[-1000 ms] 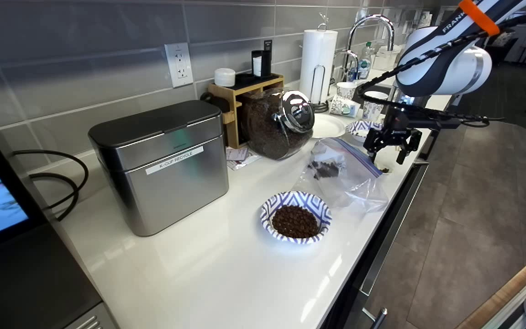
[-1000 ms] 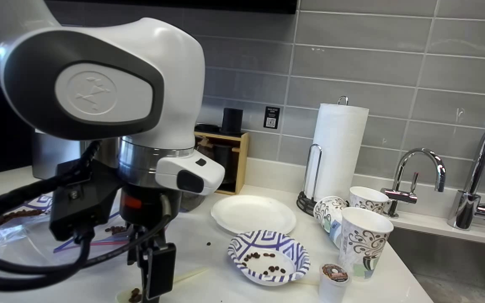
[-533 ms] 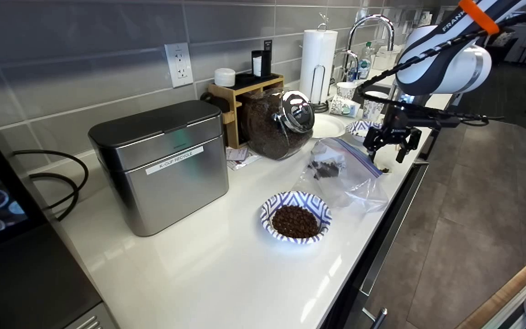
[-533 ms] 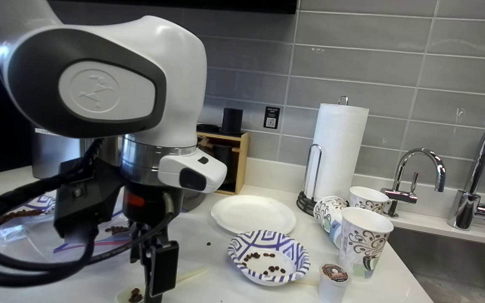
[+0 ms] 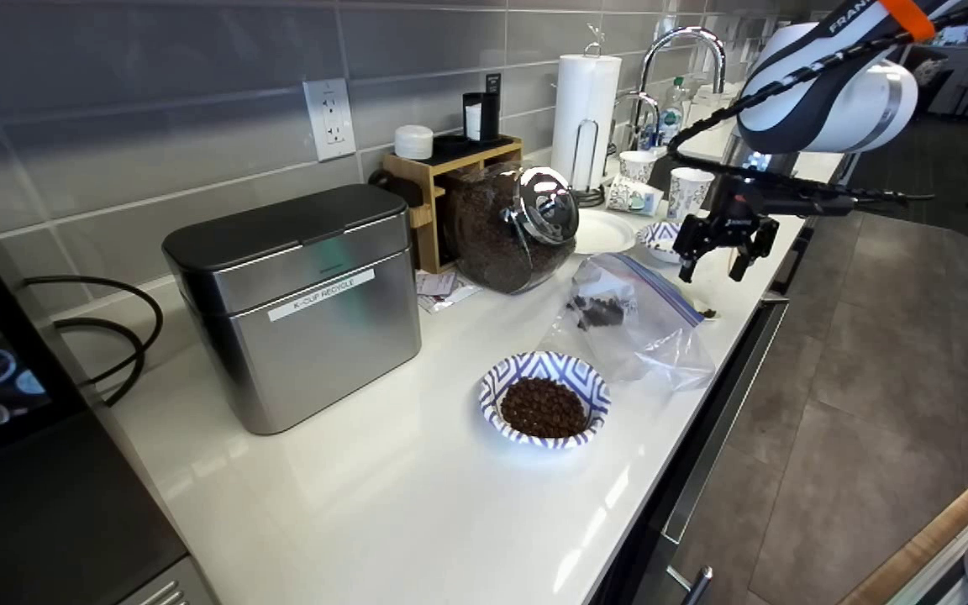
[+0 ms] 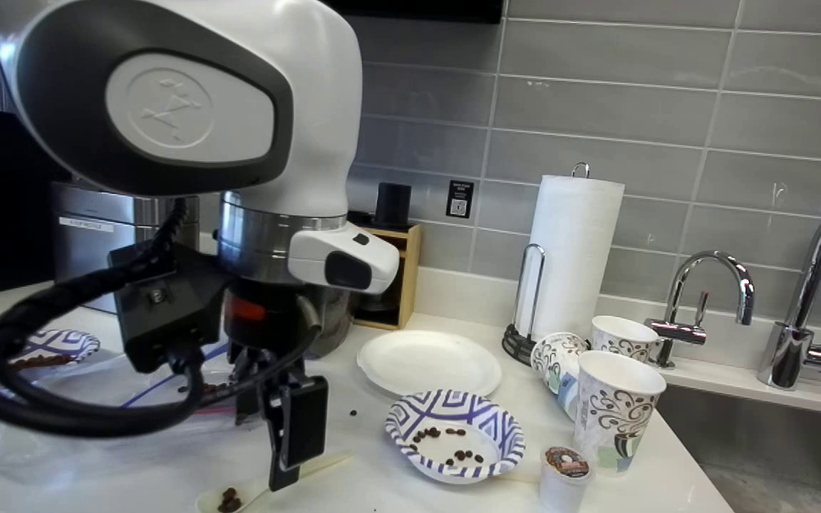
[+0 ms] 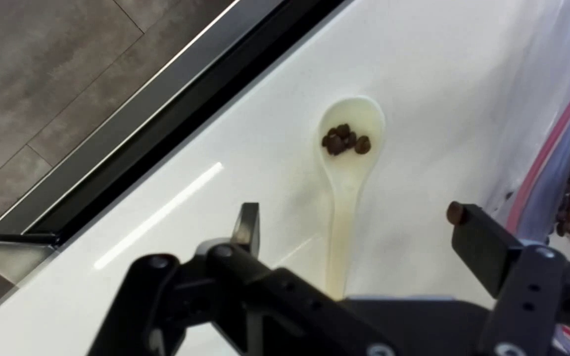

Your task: Remove the white spoon from the bowl and place it on the countertop, get some of the contents from the clear plastic and place them on the white spoon.

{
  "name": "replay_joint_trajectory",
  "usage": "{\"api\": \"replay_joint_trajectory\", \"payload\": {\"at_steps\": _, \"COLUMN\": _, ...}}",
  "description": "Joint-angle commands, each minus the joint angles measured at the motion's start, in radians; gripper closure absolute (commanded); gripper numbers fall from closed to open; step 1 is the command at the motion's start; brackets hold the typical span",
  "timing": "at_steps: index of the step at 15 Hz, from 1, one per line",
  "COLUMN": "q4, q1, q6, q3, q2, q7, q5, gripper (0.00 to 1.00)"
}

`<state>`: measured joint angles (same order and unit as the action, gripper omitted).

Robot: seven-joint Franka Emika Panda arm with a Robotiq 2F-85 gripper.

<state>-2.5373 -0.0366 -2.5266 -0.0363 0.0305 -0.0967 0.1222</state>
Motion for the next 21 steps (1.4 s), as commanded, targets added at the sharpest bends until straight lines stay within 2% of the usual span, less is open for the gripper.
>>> {"api": "replay_joint_trajectory", "payload": {"at_steps": 1, "q4": 0.004, "q1": -0.010, "q6": 0.103, "q3": -0.016, "q2": 0.077, "q7": 0.098, "q5": 0.003, "gripper": 0.00}}
{"api": "replay_joint_trajectory", "payload": {"at_steps": 6, "q4": 0.042, "q1": -0.018, "q6": 0.244, "q3": -0.029, "q2": 0.149, "q7": 0.160, "q5": -0.040, "gripper": 0.00}}
{"api": "replay_joint_trajectory", "payload": {"at_steps": 12, "q4": 0.092, "q1": -0.018, "q6": 0.345, "q3": -0.026, "q2": 0.191, "q7": 0.180, "q5": -0.092, "gripper": 0.00}}
{"api": "replay_joint_trajectory", "payload": {"at_steps": 17, "q4": 0.116, "q1": -0.017, "q6": 0.383, "q3": -0.023, "q2": 0.204, "q7": 0.183, "q5": -0.121, "gripper": 0.00}}
{"api": "replay_joint_trajectory", "payload": {"at_steps": 21, "q4": 0.116, "q1": -0.014, "q6": 0.350, "q3": -0.027, "q2": 0.194, "q7": 0.178, "q5": -0.108, "gripper": 0.00}}
